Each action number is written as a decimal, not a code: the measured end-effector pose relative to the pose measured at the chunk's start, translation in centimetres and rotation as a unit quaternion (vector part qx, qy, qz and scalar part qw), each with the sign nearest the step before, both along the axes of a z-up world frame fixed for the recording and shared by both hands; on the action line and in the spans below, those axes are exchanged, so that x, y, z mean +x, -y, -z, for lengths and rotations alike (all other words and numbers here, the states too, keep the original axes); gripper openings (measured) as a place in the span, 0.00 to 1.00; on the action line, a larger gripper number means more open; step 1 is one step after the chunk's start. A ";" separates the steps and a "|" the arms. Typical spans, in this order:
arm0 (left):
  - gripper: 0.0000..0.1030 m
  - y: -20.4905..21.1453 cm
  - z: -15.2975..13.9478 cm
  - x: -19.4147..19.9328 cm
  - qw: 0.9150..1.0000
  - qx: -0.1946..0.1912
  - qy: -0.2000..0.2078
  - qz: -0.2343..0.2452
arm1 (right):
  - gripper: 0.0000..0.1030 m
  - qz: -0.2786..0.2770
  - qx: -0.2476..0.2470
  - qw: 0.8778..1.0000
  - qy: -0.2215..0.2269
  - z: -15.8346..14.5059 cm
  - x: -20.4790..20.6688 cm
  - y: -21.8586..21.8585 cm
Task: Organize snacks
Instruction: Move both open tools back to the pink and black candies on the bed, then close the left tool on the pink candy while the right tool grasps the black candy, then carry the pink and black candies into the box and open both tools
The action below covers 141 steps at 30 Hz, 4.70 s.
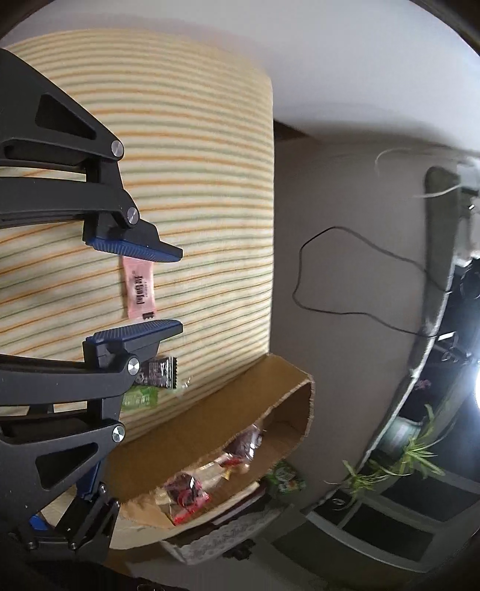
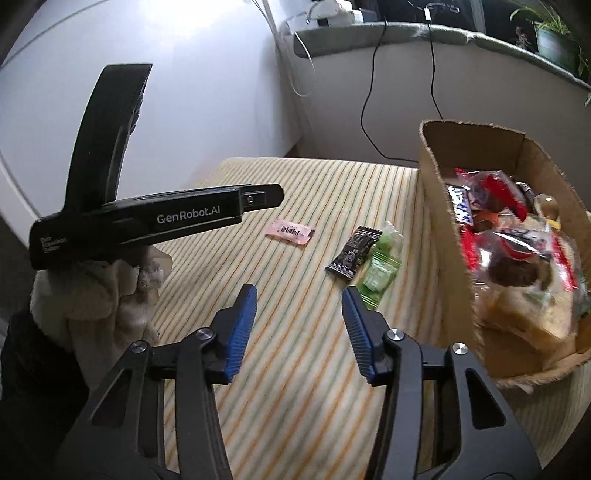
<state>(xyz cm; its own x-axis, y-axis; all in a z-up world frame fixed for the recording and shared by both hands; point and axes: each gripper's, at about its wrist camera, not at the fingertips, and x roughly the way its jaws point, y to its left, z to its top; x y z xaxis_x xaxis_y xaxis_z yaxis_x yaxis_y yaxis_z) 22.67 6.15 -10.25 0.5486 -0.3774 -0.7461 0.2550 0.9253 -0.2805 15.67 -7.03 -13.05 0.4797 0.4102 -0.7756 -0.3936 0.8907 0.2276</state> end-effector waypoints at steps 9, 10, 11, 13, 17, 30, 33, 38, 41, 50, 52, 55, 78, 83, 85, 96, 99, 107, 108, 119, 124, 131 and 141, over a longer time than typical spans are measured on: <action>0.28 0.4 2.5 1.2 0.998 0.006 -0.037 0.044 | 0.44 0.027 -0.031 0.999 -0.005 1.7 2.2 -1.5; 0.28 0.3 2.5 0.8 0.998 0.008 -0.036 0.049 | 0.43 0.028 -0.033 0.999 -0.004 1.9 2.3 -1.5; 0.27 0.2 2.5 0.3 0.998 0.013 -0.035 0.054 | 0.42 0.029 -0.035 0.999 -0.004 2.1 2.5 -1.5; 0.27 0.3 2.5 -0.6 0.997 0.032 -0.029 0.064 | 0.41 0.030 -0.036 0.999 -0.006 2.4 2.6 -1.5; 0.27 0.7 2.4 -2.2 0.993 0.085 -0.008 0.079 | 0.40 0.038 -0.036 0.999 -0.014 3.3 3.0 -1.2; 0.10 0.9 2.3 -2.2 0.988 0.142 0.024 0.062 | 0.36 0.049 -0.066 0.997 -0.002 3.5 3.7 -1.8; 0.10 0.6 2.3 -2.1 0.989 0.131 0.023 0.061 | 0.36 0.044 -0.072 0.996 0.002 3.4 3.6 -2.3; 0.10 0.7 2.3 -2.1 0.988 0.132 0.025 0.073 | 0.36 0.034 -0.086 0.996 0.004 3.9 4.2 -2.9; 0.10 0.8 2.1 -1.9 0.988 0.133 0.027 0.073 | 0.36 0.033 -0.095 0.995 0.007 3.9 4.3 -3.4; 0.04 1.3 2.1 -1.2 0.989 0.128 0.031 0.063 | 0.36 0.053 -0.065 0.996 -0.005 3.8 4.4 -2.0; 0.04 0.7 2.1 -1.2 0.991 0.117 0.029 0.056 | 0.36 0.060 -0.055 0.997 -0.007 3.5 4.5 -1.7; 0.04 -0.3 2.1 -1.3 0.992 0.116 0.029 0.044 | 0.42 0.064 -0.052 0.997 -0.007 3.3 4.8 -1.6; 0.03 -3.6 1.7 -3.6 0.996 0.086 0.034 0.000 | 0.25 0.036 -0.057 0.998 -0.005 4.4 6.8 -5.3; 0.03 -3.8 0.9 -4.5 0.996 0.077 0.037 -0.009 | 0.25 0.030 -0.036 0.999 0.000 3.7 6.1 -4.5; 0.03 -3.6 0.7 -4.4 0.996 0.084 0.039 -0.011 | 0.25 0.026 -0.026 0.999 0.004 3.0 5.8 -4.0; 0.31 -0.8 1.3 -1.9 0.985 0.165 0.046 -0.014 | 0.25 0.003 0.009 1.000 0.021 -0.3 3.9 -1.3; 0.31 -0.4 2.1 -0.7 0.983 0.180 0.028 -0.014 | 0.25 -0.003 0.019 1.000 0.024 -0.7 3.9 -0.6; 0.17 -0.6 2.0 -0.5 0.987 0.157 0.013 -0.024 | 0.25 -0.016 0.026 0.999 0.040 -1.4 4.0 0.7; 0.17 -0.6 1.8 -0.8 0.987 0.156 0.014 -0.025 | 0.25 -0.016 0.027 0.999 0.041 -1.6 3.7 1.0; 0.17 3.3 -2.9 -0.9 0.990 0.131 0.052 -0.012 | 0.25 0.005 0.022 0.997 0.079 -3.9 4.8 6.8; 0.17 6.7 -4.8 0.1 0.991 0.110 0.071 0.004 | 0.25 0.025 0.014 0.996 0.083 -4.9 5.6 10.6; 0.17 11.7 -5.9 2.2 0.991 0.098 0.085 0.033 | 0.25 0.058 0.004 0.995 0.087 -5.7 6.8 15.7; 0.17 16.3 -5.5 4.4 0.993 0.081 0.072 0.054 | 0.25 0.080 -0.008 0.994 0.073 -4.8 7.9 19.9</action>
<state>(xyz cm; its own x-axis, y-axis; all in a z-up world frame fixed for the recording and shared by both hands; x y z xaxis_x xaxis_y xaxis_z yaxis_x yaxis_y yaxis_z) 27.10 -10.13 -4.75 0.6177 -0.3213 -0.7178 0.3814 0.9206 -0.0839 23.56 -26.89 -8.28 0.6462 0.3073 -0.6986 -0.2748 0.9476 0.1627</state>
